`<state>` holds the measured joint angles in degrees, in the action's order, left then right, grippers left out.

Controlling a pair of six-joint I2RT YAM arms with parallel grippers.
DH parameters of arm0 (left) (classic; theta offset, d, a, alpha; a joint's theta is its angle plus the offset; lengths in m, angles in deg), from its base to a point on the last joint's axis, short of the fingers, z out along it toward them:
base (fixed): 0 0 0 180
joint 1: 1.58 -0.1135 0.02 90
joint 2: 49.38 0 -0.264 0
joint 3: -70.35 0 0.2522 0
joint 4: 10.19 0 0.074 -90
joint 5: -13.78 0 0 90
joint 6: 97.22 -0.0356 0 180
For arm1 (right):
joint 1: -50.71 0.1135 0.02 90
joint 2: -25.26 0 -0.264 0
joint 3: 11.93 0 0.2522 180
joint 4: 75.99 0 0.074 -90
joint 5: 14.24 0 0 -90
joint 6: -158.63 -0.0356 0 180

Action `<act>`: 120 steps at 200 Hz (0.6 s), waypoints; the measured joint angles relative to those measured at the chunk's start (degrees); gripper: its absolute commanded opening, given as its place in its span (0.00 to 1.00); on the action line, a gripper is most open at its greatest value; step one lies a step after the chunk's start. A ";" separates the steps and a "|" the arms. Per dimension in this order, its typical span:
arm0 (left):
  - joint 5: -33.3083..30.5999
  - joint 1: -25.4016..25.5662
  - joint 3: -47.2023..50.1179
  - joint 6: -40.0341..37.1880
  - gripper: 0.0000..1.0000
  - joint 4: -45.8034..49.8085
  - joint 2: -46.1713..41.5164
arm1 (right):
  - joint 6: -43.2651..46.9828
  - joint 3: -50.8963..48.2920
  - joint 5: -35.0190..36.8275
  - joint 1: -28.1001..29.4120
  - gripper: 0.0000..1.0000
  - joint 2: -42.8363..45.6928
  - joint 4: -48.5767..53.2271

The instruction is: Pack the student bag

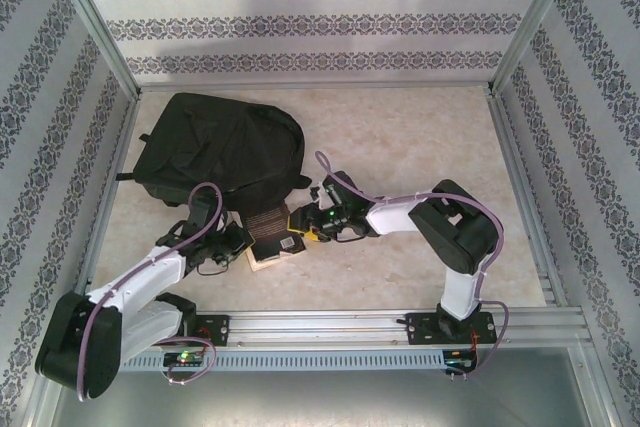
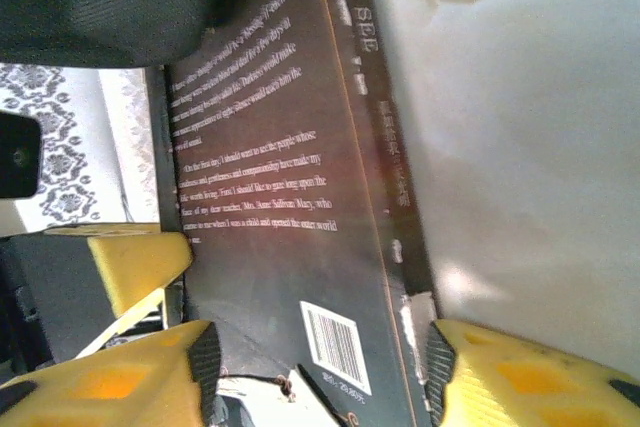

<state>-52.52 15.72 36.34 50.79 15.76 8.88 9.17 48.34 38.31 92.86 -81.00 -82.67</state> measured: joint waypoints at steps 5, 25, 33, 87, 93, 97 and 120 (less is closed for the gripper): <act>0.04 0.00 0.00 0.24 0.00 0.00 -0.48 | -0.31 -0.28 -0.20 -0.04 0.66 0.11 -0.72; 0.33 0.00 0.00 1.75 0.00 0.00 -2.34 | -1.75 -2.03 -1.44 -0.46 0.72 0.35 -4.98; 0.50 0.00 0.00 2.58 0.00 0.02 -3.04 | -2.62 -2.67 -2.14 -0.68 0.73 0.33 -6.88; 1.60 0.66 -0.02 6.95 0.00 0.46 -9.14 | -5.53 -5.07 -4.85 -1.55 0.78 -0.31 -13.97; 1.75 0.76 -0.02 7.32 0.00 0.50 -9.68 | -5.66 -5.29 -4.87 -1.57 0.78 -0.35 -14.53; 1.84 0.76 -0.02 7.52 0.00 0.55 -9.97 | -5.79 -5.49 -4.87 -1.57 0.78 -0.39 -14.99; 2.62 1.20 -0.02 8.74 0.00 0.94 -11.32 | -6.60 -5.97 -5.31 -1.68 0.78 -0.70 -16.70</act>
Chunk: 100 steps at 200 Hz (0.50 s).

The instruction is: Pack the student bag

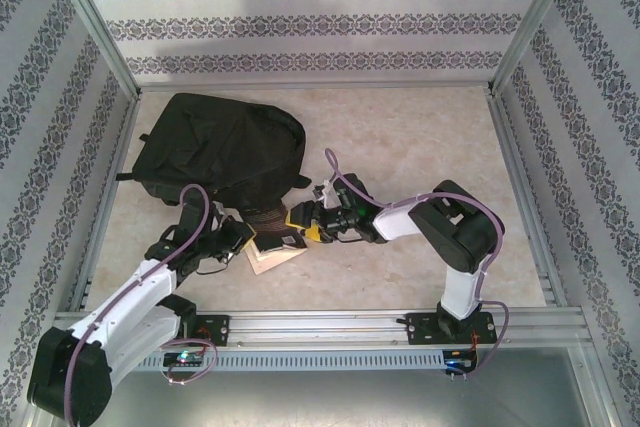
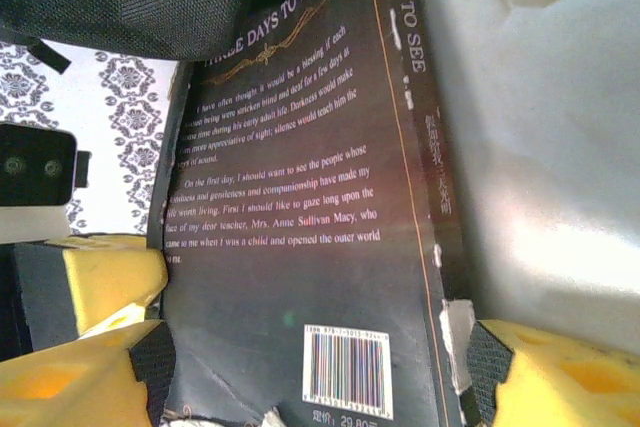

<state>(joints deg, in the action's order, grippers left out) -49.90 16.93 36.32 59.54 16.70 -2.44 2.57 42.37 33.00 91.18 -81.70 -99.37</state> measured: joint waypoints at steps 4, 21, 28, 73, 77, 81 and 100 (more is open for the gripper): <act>0.15 0.09 0.00 0.17 0.00 0.15 -0.15 | -0.04 -0.02 -0.07 -0.04 0.78 -0.04 -0.11; 0.72 0.33 -0.13 0.96 0.00 0.74 -1.01 | -0.07 -0.11 -0.22 -0.11 0.78 -0.13 -0.39; 0.96 0.50 -0.35 1.25 0.00 1.07 -1.38 | -0.04 -0.11 -0.20 -0.11 0.78 -0.13 -0.37; 5.49 1.79 -4.44 1.77 0.00 3.28 -4.63 | 0.83 -0.39 0.28 -0.09 0.78 0.46 0.02; 5.84 1.81 -4.76 1.68 0.00 3.30 -4.83 | 0.85 -0.46 0.26 -0.09 0.78 0.46 -0.13; 6.10 1.81 -5.09 1.64 0.00 3.30 -5.01 | 0.83 -0.57 0.24 -0.09 0.78 0.46 -0.42; 6.67 1.81 -5.64 1.42 0.00 3.26 -5.14 | 0.33 -0.96 -0.44 -0.07 0.75 -0.11 -2.71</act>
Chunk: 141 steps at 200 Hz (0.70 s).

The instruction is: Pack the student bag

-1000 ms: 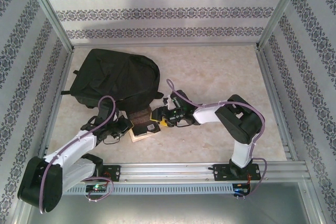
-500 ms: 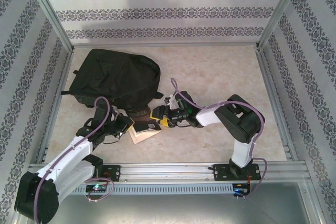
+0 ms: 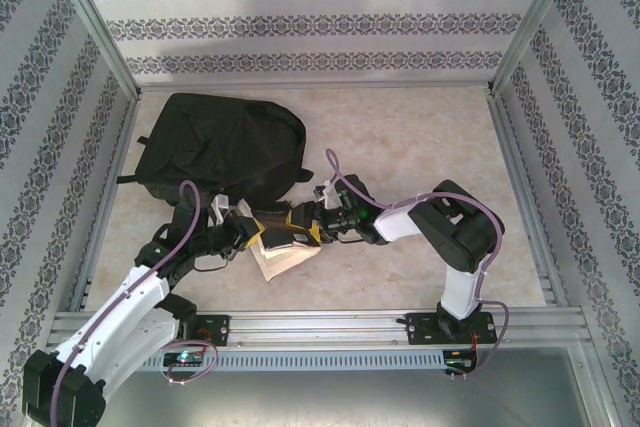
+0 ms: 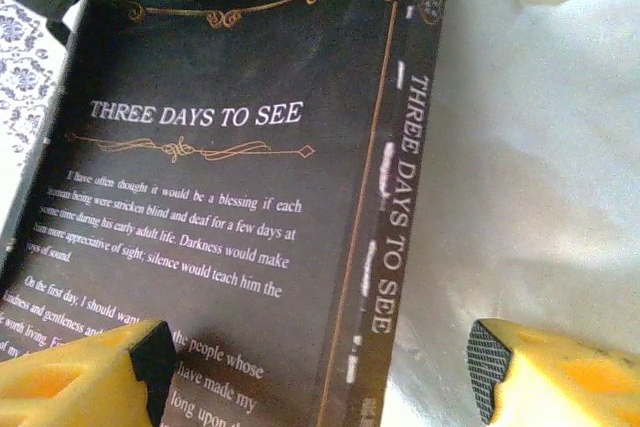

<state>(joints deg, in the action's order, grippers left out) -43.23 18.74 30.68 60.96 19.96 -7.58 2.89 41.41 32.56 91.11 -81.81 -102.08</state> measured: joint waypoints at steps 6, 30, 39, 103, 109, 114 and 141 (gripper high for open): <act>0.04 0.00 0.02 -0.07 0.00 0.04 0.11 | -0.35 -0.11 -0.15 0.00 0.73 -0.35 -0.87; 0.07 0.55 0.39 -0.70 0.00 -0.04 0.98 | -4.17 -0.81 -1.49 0.61 0.63 -3.48 -8.66; 0.00 0.87 0.98 -1.11 0.00 -0.04 1.11 | -6.64 -1.36 -1.42 0.79 0.57 -5.07 -12.68; -2.19 2.95 5.49 -5.16 0.42 4.07 -0.07 | -19.89 -5.22 -2.89 1.92 0.06 -13.53 -33.27; -2.14 2.99 5.49 -5.70 0.48 4.94 -0.66 | -19.58 -5.73 -2.56 2.12 0.05 -12.72 -32.39; -2.14 2.99 5.46 -6.08 0.54 5.66 -1.11 | -19.17 -6.27 -2.27 2.12 0.03 -12.00 -31.43; -3.87 3.26 3.69 -9.09 0.71 8.55 -1.99 | -12.33 -8.61 -0.72 2.12 0.00 -4.39 -18.23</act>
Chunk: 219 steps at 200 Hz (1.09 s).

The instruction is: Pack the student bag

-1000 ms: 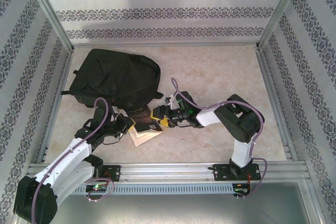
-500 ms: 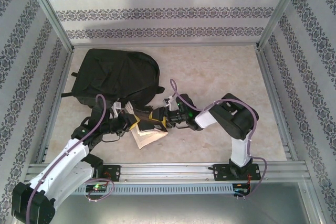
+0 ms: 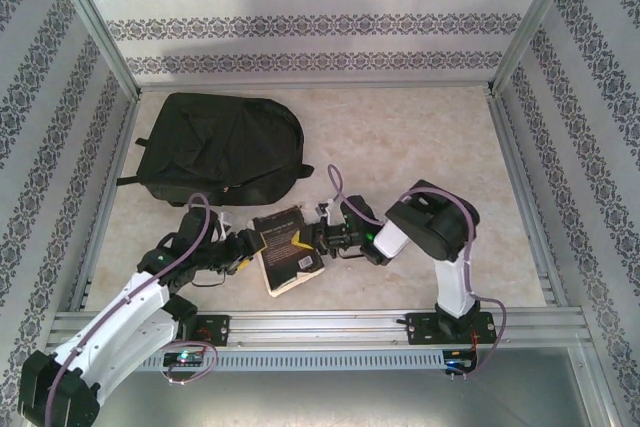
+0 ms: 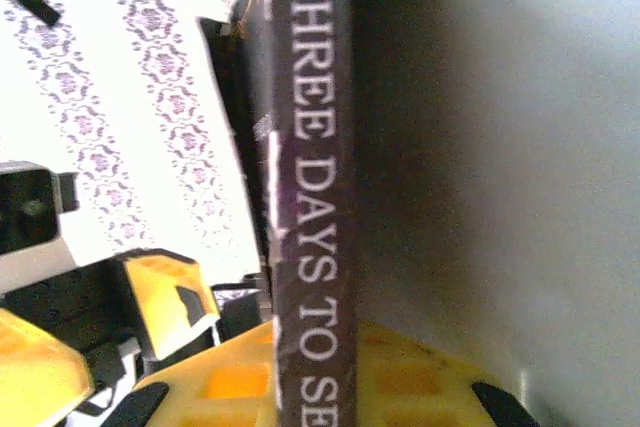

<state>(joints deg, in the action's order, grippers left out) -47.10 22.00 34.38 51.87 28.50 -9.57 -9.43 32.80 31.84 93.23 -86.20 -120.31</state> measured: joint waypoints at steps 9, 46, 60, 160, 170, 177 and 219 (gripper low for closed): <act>-0.66 0.00 -0.96 -1.14 0.76 0.66 0.07 | 3.80 0.00 1.25 0.02 0.00 4.02 6.78; -0.76 0.00 -6.34 -6.05 0.83 2.80 1.95 | 19.39 3.93 8.13 1.79 0.00 22.45 34.05; 0.55 0.00 -8.92 -8.57 0.85 3.02 2.27 | 24.50 5.92 10.16 2.80 0.00 28.61 41.48; 16.02 0.00 -14.43 -13.64 0.93 -13.18 -5.11 | 35.19 7.82 7.56 3.23 0.00 52.33 52.65; 17.05 0.00 -14.43 -13.66 0.93 -14.34 -5.38 | 35.17 7.82 6.97 3.23 0.00 53.42 52.33; 17.62 0.00 -14.43 -13.68 0.93 -14.75 -5.46 | 35.10 7.82 6.75 3.23 0.00 54.25 52.22; 18.97 0.00 -14.49 -14.60 0.92 -14.86 -5.70 | 34.73 8.39 6.08 3.23 0.00 59.78 51.91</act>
<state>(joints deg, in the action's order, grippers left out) -28.13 22.00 19.88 37.27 13.64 -15.27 25.30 41.19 37.91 96.47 -26.42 -68.40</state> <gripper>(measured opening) 0.920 0.146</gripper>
